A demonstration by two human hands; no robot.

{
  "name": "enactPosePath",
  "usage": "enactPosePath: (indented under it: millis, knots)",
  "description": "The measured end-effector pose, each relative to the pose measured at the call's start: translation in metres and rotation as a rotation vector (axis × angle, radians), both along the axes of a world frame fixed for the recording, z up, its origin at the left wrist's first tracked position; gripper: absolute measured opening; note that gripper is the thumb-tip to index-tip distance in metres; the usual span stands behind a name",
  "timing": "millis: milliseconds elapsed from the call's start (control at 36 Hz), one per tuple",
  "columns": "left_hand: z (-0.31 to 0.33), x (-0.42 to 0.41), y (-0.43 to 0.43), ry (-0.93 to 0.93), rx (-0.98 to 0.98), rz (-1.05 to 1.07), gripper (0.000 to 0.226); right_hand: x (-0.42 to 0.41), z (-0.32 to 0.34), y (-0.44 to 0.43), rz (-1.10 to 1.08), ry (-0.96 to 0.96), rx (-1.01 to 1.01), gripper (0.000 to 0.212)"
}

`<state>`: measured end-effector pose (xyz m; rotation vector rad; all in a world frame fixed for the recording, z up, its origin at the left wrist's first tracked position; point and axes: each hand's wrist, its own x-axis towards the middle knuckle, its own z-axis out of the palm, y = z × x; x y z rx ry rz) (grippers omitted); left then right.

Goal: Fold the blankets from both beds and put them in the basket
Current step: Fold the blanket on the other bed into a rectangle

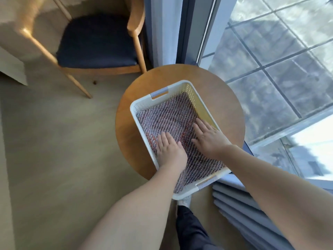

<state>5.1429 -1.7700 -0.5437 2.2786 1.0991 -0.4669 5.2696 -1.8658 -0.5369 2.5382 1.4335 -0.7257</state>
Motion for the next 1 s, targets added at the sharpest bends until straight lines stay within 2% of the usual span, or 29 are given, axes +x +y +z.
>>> enactPosePath:
  millis: [167,333,417,528,722,833,1000]
  knots:
    - [0.093,-0.044,0.055,-0.198,0.147,-0.061,0.057,-0.036,0.101,0.031,-0.116,-0.067,0.189,0.043]
    - [0.171,-0.150,0.122,-0.314,0.325,0.032,0.049,-0.108,0.187,0.089,-0.091,-0.087,0.383,0.050]
    - [0.195,-0.213,0.151,-0.334,0.382,0.119,0.047,-0.158,0.217,0.123,-0.027,-0.097,0.475,0.045]
    - [0.215,-0.303,0.178,-0.327,0.424,0.281,0.044,-0.229,0.240,0.168,0.091,-0.075,0.558,0.038]
    - [0.243,-0.456,0.179,-0.262,0.504,0.606,0.044,-0.337,0.254,0.234,0.361,0.042,0.577,0.031]
    - [0.262,-0.527,0.152,-0.204,0.565,0.790,0.044,-0.396,0.262,0.260,0.540,0.088,0.565,0.042]
    - [0.278,-0.613,0.073,-0.125,0.638,1.088,0.043,-0.489,0.272,0.265,0.834,0.206,0.571,0.041]
